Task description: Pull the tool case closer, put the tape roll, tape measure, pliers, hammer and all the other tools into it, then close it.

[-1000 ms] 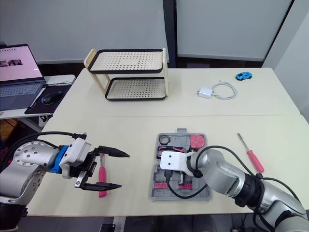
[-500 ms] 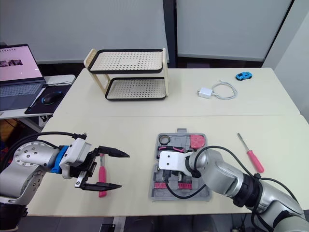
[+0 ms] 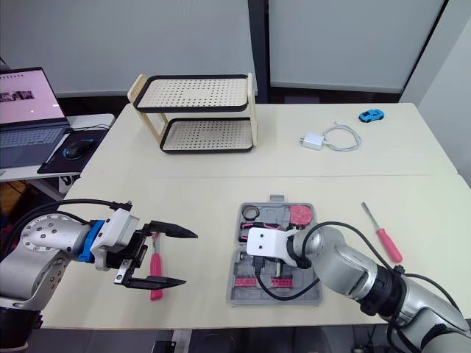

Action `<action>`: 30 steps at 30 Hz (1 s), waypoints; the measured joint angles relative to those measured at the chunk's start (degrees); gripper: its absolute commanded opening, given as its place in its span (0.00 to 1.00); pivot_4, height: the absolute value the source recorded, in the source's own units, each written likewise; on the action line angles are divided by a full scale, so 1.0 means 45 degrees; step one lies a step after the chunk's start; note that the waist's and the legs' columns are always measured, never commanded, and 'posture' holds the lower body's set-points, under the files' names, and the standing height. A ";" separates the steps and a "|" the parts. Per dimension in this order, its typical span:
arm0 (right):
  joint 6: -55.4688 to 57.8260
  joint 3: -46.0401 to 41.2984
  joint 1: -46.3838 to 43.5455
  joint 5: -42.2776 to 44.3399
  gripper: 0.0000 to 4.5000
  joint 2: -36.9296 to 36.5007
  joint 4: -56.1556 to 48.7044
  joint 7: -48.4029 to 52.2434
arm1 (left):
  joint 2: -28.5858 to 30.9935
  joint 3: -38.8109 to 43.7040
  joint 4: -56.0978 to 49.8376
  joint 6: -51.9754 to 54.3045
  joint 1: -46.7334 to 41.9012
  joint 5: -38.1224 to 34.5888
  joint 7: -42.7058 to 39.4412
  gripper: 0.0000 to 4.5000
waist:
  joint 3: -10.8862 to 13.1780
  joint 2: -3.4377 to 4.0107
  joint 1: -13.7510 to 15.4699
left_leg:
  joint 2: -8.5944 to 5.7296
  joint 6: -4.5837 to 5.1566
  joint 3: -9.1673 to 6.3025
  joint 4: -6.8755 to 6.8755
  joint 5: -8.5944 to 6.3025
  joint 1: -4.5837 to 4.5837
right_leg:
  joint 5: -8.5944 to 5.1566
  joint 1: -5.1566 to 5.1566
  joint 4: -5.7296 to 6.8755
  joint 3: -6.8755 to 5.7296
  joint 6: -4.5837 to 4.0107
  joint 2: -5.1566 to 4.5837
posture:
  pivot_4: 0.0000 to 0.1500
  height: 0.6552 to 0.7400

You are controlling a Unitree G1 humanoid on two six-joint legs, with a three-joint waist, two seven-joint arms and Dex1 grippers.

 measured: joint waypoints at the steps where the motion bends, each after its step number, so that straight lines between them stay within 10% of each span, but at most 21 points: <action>1: -0.0001 0.0000 0.0033 -0.0004 0.00 0.0008 0.0004 -0.0001 | 0.0000 0.0000 0.0000 0.0000 0.0000 0.0010 0.0000 1.00 | 0.0000 0.0000 0.0000 | 0.0000 0.0000 -0.0001 0.0000 0.0000 0.0000 | 0.0000 0.0000 0.0002 0.0001 0.0000 0.0000 | 1.00 1.00; 30: -0.0295 -0.0095 0.0393 -0.0404 0.00 0.0212 0.0504 0.0016 | 0.0000 0.0000 -0.0001 0.0000 0.0000 0.0036 -0.0003 1.00 | -0.0001 -0.0002 0.0004 | 0.0000 -0.0002 -0.0002 0.0001 0.0001 0.0003 | 0.0000 0.0000 0.0013 0.0000 0.0000 0.0000 | 1.00 1.00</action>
